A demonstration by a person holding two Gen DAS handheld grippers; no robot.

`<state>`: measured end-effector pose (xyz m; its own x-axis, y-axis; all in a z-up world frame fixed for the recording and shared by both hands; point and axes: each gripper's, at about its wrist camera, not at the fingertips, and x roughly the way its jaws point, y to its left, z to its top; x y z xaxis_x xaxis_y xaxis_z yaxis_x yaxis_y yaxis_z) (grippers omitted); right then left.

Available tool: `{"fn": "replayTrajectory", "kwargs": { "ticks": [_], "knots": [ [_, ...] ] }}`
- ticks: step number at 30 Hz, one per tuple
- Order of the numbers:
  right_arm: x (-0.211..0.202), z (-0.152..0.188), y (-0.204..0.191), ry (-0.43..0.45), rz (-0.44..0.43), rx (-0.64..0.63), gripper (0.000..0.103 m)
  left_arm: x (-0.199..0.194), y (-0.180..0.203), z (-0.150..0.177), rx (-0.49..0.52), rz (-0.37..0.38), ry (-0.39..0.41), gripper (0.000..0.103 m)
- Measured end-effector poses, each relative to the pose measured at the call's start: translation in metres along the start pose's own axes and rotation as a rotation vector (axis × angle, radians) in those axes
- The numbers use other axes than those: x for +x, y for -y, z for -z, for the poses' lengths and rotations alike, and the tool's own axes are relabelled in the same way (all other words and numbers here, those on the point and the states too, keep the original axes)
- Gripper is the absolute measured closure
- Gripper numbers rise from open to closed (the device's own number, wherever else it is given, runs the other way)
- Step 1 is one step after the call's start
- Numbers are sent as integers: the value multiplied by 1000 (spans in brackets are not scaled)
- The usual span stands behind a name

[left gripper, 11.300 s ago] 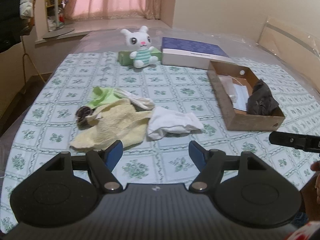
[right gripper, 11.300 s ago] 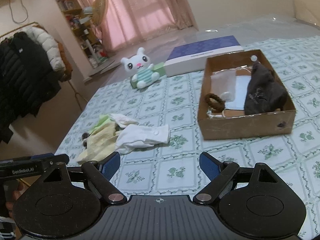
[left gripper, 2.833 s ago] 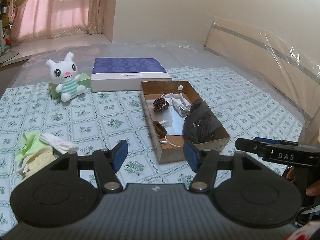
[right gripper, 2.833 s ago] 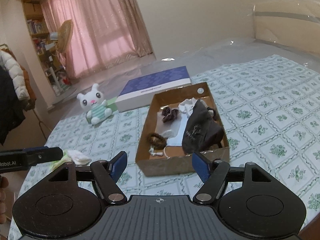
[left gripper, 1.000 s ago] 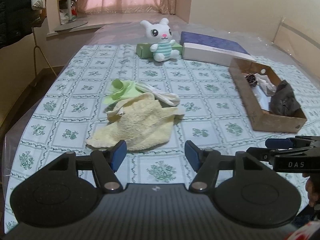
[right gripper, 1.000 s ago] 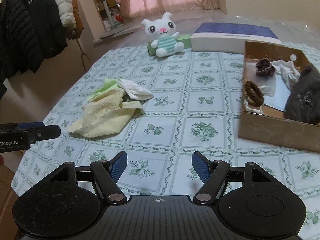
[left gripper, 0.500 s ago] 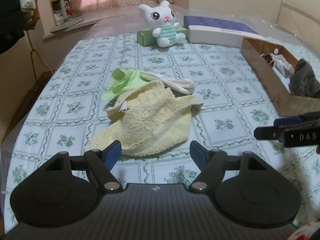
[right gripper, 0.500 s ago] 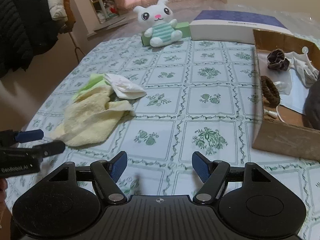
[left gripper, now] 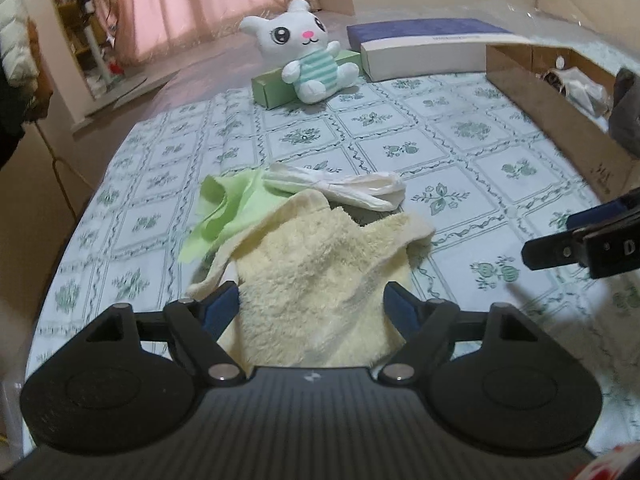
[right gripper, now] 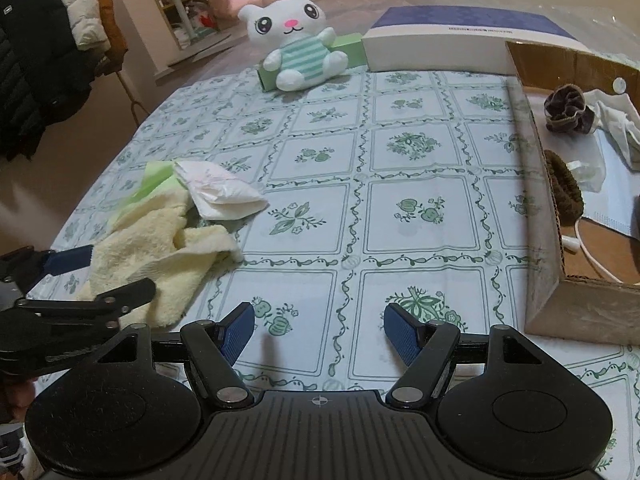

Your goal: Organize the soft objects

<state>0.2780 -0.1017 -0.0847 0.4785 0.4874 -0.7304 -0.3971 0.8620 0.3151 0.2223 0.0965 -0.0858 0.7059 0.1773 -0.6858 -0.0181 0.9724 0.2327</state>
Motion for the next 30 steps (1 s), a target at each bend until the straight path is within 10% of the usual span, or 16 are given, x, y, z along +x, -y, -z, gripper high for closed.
{"fn": "replayTrajectory", "kwargs": {
  "ticks": [4, 12, 30],
  "knots": [
    [2, 4, 4, -15, 9, 17, 32, 13, 5, 0, 34, -5, -16, 27],
    [-2, 8, 3, -15, 6, 28, 32, 0, -5, 6, -17, 23, -17, 74],
    [-8, 6, -25, 2, -51, -55, 32, -115, -90, 34, -393, 130, 16, 85]
  ]
}}
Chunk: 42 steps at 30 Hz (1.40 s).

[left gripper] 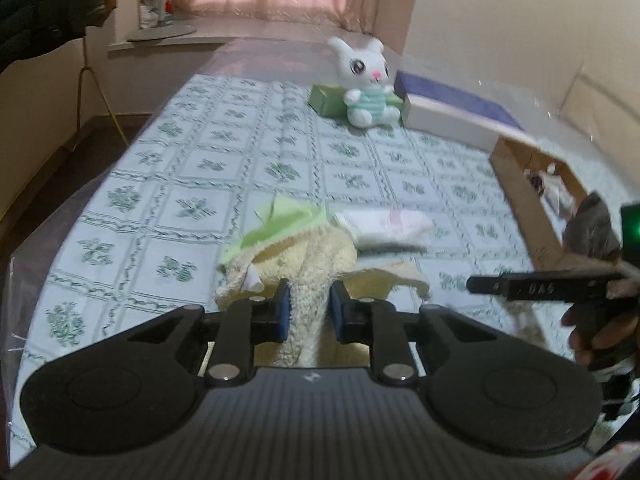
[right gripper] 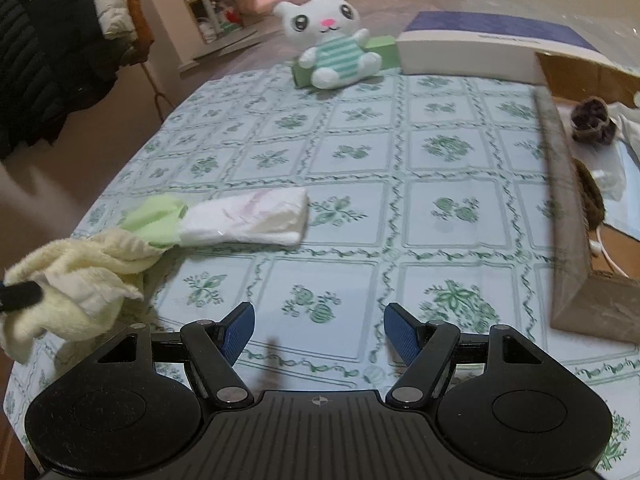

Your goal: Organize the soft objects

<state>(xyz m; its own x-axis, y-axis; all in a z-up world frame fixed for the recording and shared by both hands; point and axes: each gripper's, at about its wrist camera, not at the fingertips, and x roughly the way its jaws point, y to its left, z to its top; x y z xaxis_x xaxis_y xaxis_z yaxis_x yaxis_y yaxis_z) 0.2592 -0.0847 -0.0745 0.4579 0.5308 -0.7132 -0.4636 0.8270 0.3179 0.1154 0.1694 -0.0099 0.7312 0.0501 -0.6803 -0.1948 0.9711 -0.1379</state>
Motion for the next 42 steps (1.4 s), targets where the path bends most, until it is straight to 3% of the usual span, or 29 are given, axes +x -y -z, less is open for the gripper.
{"fn": "replayTrajectory", "kwargs": {
  "ticks": [7, 14, 17, 19, 27, 35, 42],
  "knots": [
    [-1, 3, -5, -7, -6, -4, 32, -31, -10, -17, -57, 39, 88, 88],
    [-15, 5, 1, 16, 0, 21, 32, -57, -2, -40, -85, 161, 198, 93],
    [-25, 7, 6, 28, 8, 29, 32, -63, 11, -41, -86, 269, 218, 94],
    [-33, 10, 10, 32, 19, 37, 32, -61, 21, -36, -74, 292, 199, 93],
    [-55, 31, 14, 18, 24, 35, 32, -43, 35, 13, 0, 149, 7, 80],
    [-52, 49, -21, -35, -116, -56, 32, -44, 3, 50, -32, 34, -74, 80],
    [-57, 63, -23, -61, -129, -74, 32, -44, -6, 68, -58, 12, -111, 80]
  ]
}}
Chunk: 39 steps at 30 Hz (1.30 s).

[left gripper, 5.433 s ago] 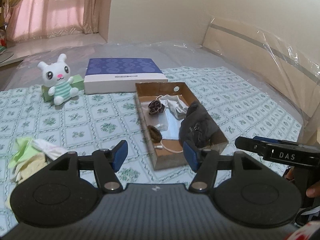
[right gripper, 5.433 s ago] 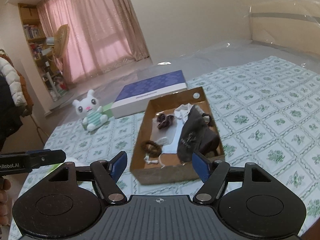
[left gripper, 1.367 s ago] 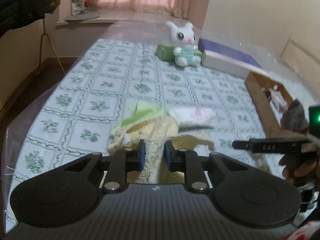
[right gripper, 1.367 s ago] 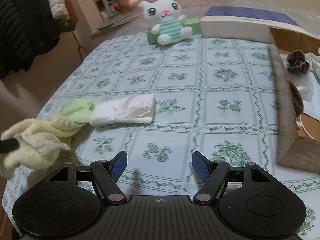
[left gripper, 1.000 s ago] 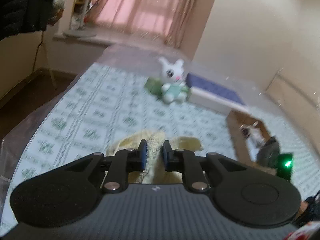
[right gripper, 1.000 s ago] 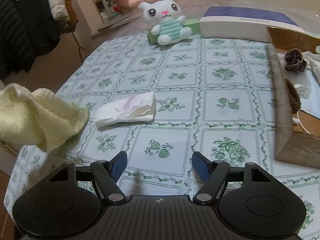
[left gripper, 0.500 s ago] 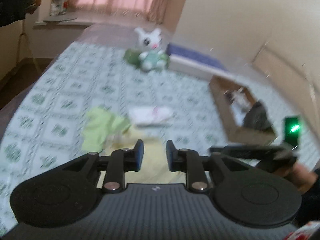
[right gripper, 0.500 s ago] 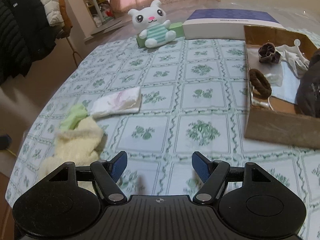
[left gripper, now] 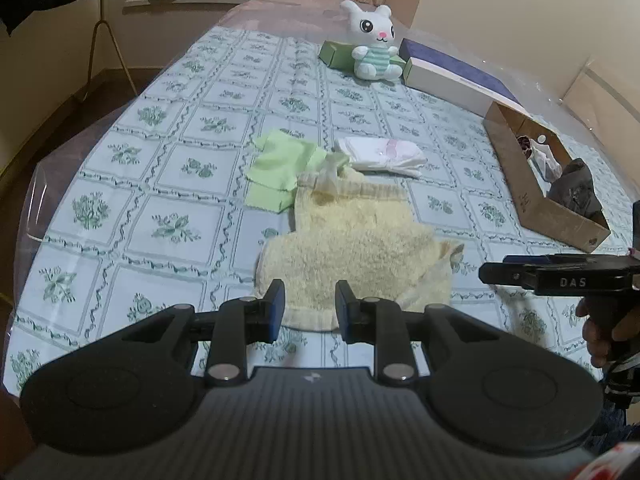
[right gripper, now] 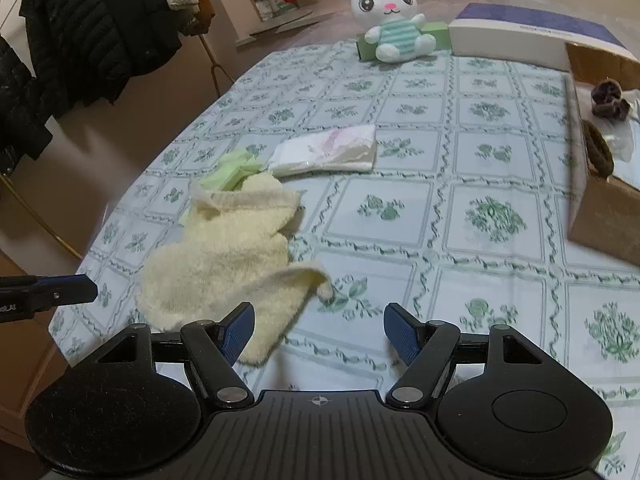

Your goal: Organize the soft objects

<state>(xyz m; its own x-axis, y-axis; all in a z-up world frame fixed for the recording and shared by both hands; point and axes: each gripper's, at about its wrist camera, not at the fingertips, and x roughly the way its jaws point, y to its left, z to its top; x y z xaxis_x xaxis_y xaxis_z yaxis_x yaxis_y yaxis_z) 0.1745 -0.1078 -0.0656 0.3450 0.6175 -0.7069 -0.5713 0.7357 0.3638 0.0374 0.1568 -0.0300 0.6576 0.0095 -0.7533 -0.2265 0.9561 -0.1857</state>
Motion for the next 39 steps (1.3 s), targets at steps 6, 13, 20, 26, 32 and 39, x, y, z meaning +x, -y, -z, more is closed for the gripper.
{"fn": "replayTrajectory", "kwargs": {
  "ticks": [6, 13, 20, 26, 32, 39],
  "knots": [
    [-2, 3, 5, -2, 2, 20, 32, 4, 7, -3, 14, 8, 2, 80],
    [0, -1, 2, 15, -23, 5, 32, 10, 10, -8, 30, -2, 6, 80],
    [9, -8, -13, 35, -59, -56, 32, 20, 13, -11, 41, -4, 2, 79],
    [21, -16, -25, 44, -82, -115, 32, 25, 12, -13, 45, -16, -1, 78],
    [34, -23, -34, 41, -104, -143, 31, 29, 7, -14, 38, -29, -4, 77],
    [47, -26, -39, 33, -118, -157, 28, 37, 3, -14, 30, -42, -10, 76]
  ]
}}
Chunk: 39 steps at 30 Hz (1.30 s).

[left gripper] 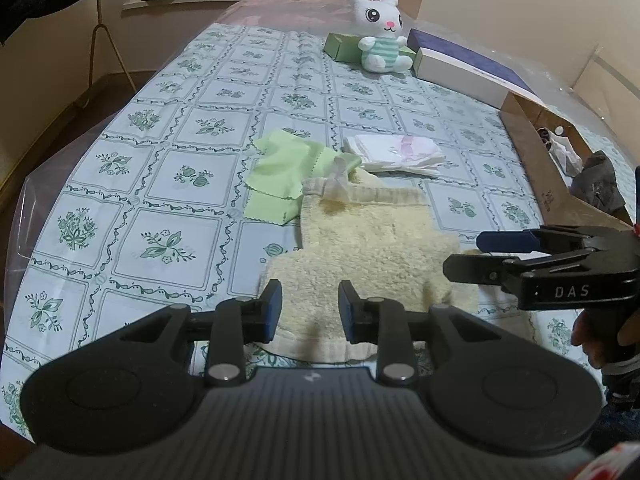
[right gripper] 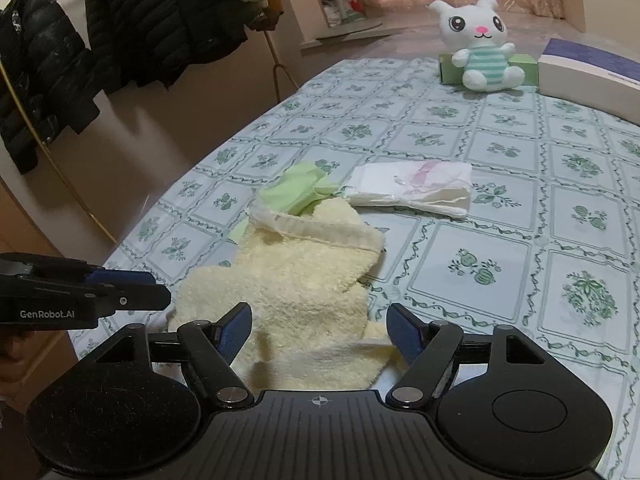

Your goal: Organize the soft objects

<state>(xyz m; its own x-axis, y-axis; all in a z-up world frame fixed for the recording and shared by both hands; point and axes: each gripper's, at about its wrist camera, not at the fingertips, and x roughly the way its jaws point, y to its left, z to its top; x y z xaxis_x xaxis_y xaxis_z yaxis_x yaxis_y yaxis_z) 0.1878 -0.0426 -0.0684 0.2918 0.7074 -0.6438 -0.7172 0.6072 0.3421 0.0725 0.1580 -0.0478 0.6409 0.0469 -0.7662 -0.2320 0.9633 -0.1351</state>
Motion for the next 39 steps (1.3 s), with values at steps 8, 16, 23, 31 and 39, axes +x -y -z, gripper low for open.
{"fn": "replayTrajectory", "kwargs": {
  "ticks": [8, 16, 23, 31, 39],
  "knots": [
    [24, -2, -2, -7, -3, -3, 24, 4, -6, -3, -11, -21, 8, 76],
    [49, 3, -8, 9, -12, -42, 25, 3, -14, -2, -27, -55, 12, 76],
    [43, 9, -19, 42, -22, -147, 83, -2, -13, 2, -34, -92, 14, 76],
    [-5, 15, 1, 115, 41, -138, 86, -8, 6, 0, 10, -120, 46, 76],
    [-64, 33, 55, 173, 176, -91, 86, 18, 56, 0, 85, -83, 59, 70]
  ]
}}
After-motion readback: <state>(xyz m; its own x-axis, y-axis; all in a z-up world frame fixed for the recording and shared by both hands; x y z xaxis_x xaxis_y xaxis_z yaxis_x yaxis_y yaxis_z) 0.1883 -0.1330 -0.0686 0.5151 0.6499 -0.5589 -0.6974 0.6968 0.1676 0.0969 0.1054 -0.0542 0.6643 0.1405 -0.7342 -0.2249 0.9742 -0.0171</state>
